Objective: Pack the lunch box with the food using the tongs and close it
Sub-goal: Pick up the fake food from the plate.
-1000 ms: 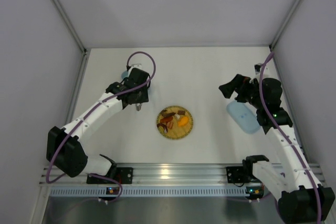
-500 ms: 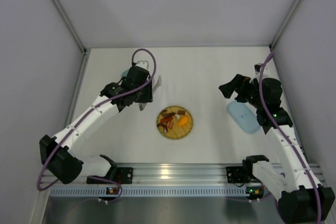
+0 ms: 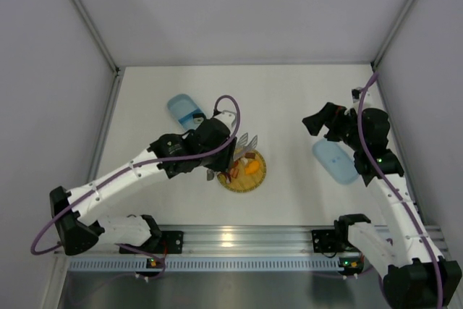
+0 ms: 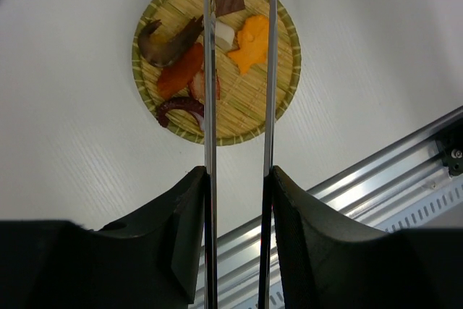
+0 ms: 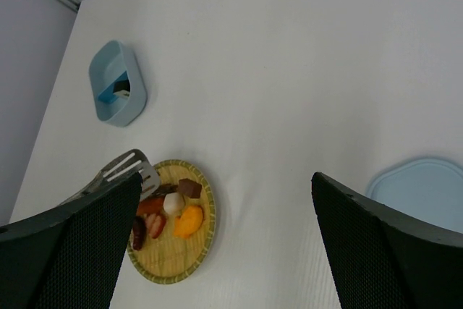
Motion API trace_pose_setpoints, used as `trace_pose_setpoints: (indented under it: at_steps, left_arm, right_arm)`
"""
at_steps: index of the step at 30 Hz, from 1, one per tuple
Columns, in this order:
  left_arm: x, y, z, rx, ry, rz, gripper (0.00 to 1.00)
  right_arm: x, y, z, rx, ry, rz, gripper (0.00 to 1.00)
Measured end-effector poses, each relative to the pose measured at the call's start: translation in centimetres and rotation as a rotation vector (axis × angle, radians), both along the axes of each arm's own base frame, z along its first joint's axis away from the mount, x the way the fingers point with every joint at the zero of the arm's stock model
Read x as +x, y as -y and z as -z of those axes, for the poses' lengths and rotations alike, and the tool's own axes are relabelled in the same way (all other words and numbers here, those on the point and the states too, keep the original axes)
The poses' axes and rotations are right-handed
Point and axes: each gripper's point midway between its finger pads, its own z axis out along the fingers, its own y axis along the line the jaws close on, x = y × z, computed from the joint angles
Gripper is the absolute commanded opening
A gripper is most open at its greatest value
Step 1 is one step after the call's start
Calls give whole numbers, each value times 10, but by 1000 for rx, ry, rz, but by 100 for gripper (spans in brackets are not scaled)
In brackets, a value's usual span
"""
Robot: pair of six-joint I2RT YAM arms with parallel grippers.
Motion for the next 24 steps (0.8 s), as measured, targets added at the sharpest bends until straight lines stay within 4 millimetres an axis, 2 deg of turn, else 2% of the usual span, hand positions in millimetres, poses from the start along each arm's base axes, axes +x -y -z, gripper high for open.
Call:
trace_pose_setpoints:
  at_steps: [9,24]
  left_arm:
    - [-35,4,29,39,-75,83,45]
    - [-44,3,45,56,-113,105,45]
  right_arm:
    - [-1,2,-3,-6,15,7,99]
    - [-1,2,-4,-7,16,9,99]
